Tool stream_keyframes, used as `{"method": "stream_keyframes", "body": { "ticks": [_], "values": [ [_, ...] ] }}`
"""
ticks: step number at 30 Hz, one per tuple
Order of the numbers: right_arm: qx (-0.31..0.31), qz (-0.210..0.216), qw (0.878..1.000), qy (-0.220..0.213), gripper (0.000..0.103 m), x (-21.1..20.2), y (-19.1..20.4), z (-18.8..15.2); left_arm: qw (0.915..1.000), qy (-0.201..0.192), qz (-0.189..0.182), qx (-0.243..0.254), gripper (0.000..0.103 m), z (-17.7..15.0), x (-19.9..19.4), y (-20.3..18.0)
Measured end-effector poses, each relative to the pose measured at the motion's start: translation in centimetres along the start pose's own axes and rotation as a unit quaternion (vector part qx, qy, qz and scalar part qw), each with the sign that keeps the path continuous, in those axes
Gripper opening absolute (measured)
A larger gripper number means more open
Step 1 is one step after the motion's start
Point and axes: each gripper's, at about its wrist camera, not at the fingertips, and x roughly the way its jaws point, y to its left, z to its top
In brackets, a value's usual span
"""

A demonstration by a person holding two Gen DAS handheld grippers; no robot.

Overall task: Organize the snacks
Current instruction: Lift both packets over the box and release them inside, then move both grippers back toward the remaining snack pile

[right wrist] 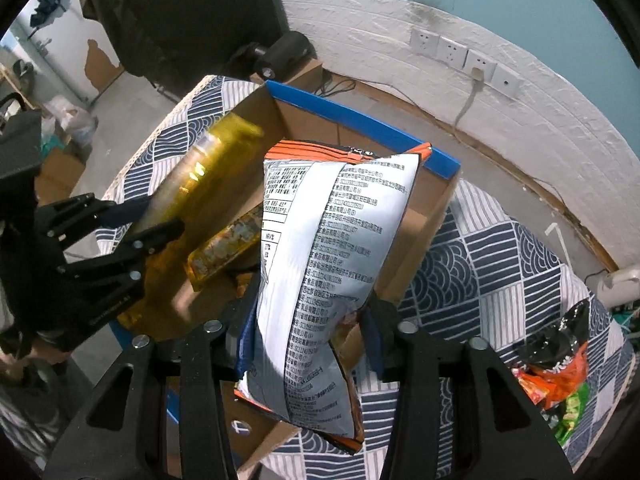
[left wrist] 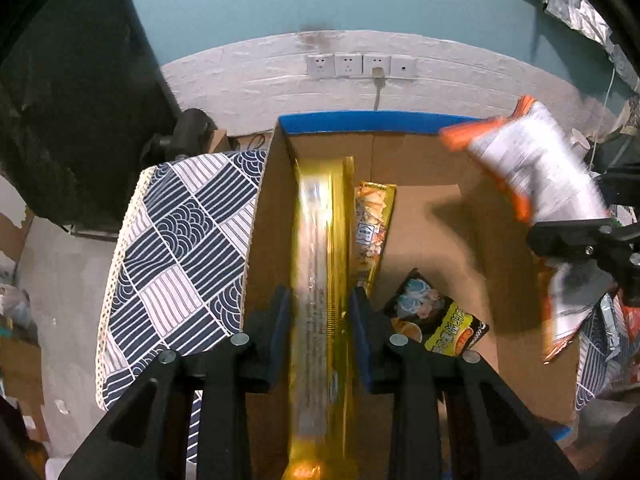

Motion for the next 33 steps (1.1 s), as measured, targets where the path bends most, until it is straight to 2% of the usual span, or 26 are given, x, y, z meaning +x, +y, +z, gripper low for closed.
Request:
{"method": "stream_keyframes", "body": {
  "ticks": [1, 3, 14, 19, 21, 33],
  "values": [
    [-0.001, -0.001, 1.0, -0.002, 0.053, -0.1, 0.0, 0.0, 1.0, -0.003, 0.002, 0.002, 0.039, 0.0, -0.1, 0.0],
    [-0.001, -0.003, 1.0, -0.006, 0.059, -0.3, 0.1, 0.0, 0.9999, -0.01, 0.008, 0.002, 0.054, 0.2, -0.4, 0.0],
    [0.021, -0.015, 0.999, -0.019, 0.062, -2.3, -1.8, -1.3, 0.9998, -0.019, 0.005, 0.008, 0.061, 0.6, -1.4, -1.4],
    [0.034, -0.022, 0.999, -0.027, 0.067, -3.4, -3.3, -2.3, 0.9992, -0.026, 0.002, 0.03, 0.064, 0.7, -2.2, -3.1],
    [0.038, -0.025, 0.999, -0.029, 0.067, -3.8, -3.9, -2.9, 0.9989, -0.028, -0.001, 0.037, 0.069, 0.8, -2.5, -3.9],
    [0.085, -0.048, 0.994, -0.037, 0.068, -6.4, -9.3, -7.5, 0.9969, -0.026, -0.028, 0.068, 0.069, 1.7, -3.7, -8.8]
  ]
}}
